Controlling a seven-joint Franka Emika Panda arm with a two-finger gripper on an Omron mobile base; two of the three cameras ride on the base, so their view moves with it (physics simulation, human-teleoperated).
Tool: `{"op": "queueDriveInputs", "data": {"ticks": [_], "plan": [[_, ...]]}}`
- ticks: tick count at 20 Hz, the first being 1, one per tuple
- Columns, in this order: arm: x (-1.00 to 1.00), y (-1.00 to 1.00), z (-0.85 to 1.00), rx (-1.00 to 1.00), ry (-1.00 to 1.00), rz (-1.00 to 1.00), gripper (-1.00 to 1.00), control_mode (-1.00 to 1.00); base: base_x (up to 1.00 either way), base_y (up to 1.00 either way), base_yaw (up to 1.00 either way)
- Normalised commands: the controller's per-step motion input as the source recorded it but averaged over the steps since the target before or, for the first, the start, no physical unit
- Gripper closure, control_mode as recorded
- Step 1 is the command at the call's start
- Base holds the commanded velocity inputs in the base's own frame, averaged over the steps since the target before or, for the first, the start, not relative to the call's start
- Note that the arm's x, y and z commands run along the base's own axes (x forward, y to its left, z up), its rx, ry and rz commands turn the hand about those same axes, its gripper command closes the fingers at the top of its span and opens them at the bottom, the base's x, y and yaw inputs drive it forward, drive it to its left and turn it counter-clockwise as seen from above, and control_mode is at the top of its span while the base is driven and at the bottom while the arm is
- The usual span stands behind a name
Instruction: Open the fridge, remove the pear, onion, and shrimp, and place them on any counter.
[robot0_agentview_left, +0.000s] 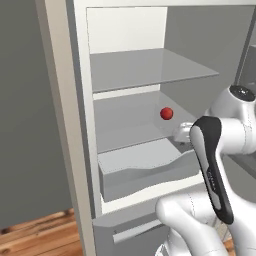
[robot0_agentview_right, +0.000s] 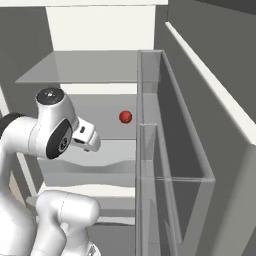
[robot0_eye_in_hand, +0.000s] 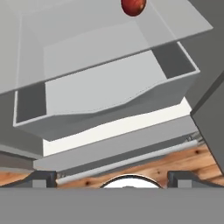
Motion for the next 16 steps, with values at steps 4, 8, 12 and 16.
{"op": "queueDriveInputs", "data": {"ticks": [4,8,12,16], "plan": [[0.65,-0.09,-0.33,-0.01,-0.01,0.00,-1.00,-1.00,0.00,0.00,0.00],[0.80,-0.14,-0.26,-0.04,0.02,-0.01,-1.00,-1.00,0.00,0.00,0.00],[0.87,-0.26,-0.17,-0.02,0.03,-0.04,-1.00,-1.00,0.00,0.00,0.00],[0.80,-0.29,-0.11,-0.03,0.07,-0.06,-1.00,-1.00,0.00,0.00,0.00]]}}
